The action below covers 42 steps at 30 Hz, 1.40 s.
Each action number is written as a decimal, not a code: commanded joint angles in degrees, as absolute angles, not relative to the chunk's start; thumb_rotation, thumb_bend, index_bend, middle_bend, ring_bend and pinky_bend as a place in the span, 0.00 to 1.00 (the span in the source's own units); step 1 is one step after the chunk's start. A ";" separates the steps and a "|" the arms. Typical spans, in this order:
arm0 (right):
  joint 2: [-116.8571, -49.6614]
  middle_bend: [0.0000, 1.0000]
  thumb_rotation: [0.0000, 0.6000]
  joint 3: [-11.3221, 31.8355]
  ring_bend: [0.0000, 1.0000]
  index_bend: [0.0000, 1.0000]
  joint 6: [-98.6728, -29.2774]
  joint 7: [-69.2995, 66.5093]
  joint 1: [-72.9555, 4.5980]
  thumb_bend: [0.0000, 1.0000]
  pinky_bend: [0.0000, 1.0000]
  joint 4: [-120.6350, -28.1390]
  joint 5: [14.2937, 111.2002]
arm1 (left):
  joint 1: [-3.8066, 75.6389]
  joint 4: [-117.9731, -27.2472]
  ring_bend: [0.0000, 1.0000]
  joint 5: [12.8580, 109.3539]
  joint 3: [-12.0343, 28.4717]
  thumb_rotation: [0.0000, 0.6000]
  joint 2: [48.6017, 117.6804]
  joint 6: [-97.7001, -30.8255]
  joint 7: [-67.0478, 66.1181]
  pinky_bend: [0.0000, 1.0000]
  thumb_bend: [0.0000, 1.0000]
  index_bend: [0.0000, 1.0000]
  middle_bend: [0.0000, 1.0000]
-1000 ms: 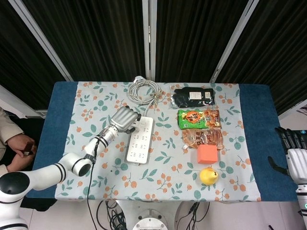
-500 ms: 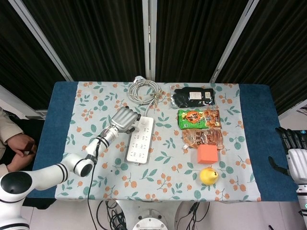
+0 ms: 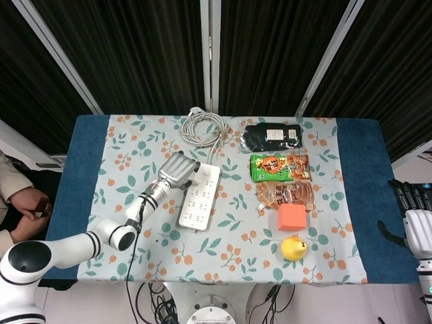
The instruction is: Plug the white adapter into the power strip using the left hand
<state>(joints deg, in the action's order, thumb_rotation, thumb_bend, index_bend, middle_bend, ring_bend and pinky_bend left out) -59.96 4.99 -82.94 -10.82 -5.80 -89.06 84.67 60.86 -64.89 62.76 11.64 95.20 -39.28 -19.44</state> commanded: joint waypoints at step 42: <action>-60.90 0.06 1.00 4.98 0.00 0.00 -83.49 -13.24 -4.88 0.24 0.00 -86.65 84.22 | 77.24 -65.75 0.54 35.20 2.64 1.00 95.01 -34.83 -41.39 0.28 0.52 0.62 0.69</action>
